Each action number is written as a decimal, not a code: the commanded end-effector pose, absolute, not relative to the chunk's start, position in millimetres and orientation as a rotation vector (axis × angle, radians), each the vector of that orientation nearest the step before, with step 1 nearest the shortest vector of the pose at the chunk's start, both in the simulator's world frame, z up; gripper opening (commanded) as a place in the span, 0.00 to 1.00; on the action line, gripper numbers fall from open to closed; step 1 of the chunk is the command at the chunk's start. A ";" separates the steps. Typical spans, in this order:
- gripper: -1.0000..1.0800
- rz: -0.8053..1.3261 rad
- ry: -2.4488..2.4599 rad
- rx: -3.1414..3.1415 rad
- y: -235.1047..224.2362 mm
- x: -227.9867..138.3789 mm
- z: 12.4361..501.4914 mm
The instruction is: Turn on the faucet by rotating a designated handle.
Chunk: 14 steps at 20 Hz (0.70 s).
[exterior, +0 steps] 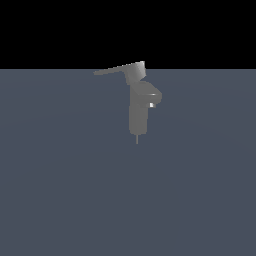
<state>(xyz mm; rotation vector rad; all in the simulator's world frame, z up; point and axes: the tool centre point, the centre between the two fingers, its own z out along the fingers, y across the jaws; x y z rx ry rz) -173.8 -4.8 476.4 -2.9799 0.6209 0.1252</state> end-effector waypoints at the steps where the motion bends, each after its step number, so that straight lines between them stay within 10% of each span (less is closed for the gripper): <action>1: 0.00 0.151 0.714 -2.950 -2.2 -155.6 472.4; 14: 0.00 0.271 1.203 -2.793 15.1 -63.4 433.8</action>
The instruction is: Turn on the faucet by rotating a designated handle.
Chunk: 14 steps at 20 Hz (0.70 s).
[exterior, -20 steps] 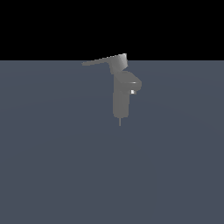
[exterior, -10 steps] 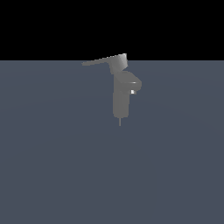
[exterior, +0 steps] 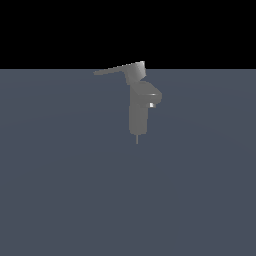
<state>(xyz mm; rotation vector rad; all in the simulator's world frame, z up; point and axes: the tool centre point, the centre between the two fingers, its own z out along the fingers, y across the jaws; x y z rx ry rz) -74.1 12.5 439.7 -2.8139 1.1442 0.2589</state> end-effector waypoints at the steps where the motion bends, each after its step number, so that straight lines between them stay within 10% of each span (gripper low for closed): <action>1: 0.00 0.278 1.241 -2.781 16.8 -56.5 429.6; 14: 0.00 0.324 1.735 -2.604 43.8 25.6 363.0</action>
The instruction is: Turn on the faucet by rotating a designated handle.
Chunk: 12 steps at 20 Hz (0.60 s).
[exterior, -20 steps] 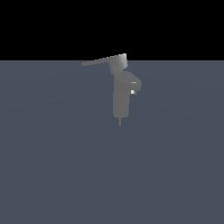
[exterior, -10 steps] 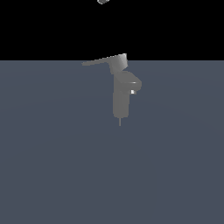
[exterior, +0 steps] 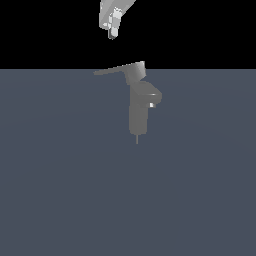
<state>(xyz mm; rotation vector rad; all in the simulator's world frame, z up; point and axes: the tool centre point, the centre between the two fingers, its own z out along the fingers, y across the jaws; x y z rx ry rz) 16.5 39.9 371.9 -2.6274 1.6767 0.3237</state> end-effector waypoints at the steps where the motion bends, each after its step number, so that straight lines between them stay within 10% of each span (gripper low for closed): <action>1: 0.00 0.323 1.773 -2.589 46.3 31.2 357.0; 12: 0.00 0.272 2.126 -2.435 74.7 80.6 292.8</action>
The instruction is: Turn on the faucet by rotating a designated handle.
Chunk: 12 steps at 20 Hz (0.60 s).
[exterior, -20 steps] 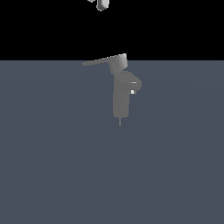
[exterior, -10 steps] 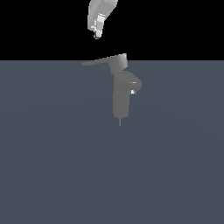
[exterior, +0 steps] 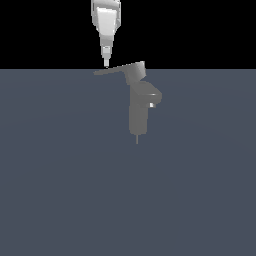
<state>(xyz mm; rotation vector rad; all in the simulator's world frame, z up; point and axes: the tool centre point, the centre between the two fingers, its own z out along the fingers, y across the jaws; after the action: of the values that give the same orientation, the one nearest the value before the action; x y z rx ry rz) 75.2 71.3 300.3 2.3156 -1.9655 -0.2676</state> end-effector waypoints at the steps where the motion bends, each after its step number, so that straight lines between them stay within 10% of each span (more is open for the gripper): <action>1: 0.00 -0.249 -2.004 2.263 76.8 83.4 288.4; 12: 0.00 -0.207 -2.072 2.160 89.2 98.1 262.6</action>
<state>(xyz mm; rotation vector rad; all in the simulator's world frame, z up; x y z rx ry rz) 96.9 88.8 263.7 2.1668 -2.0665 -0.2109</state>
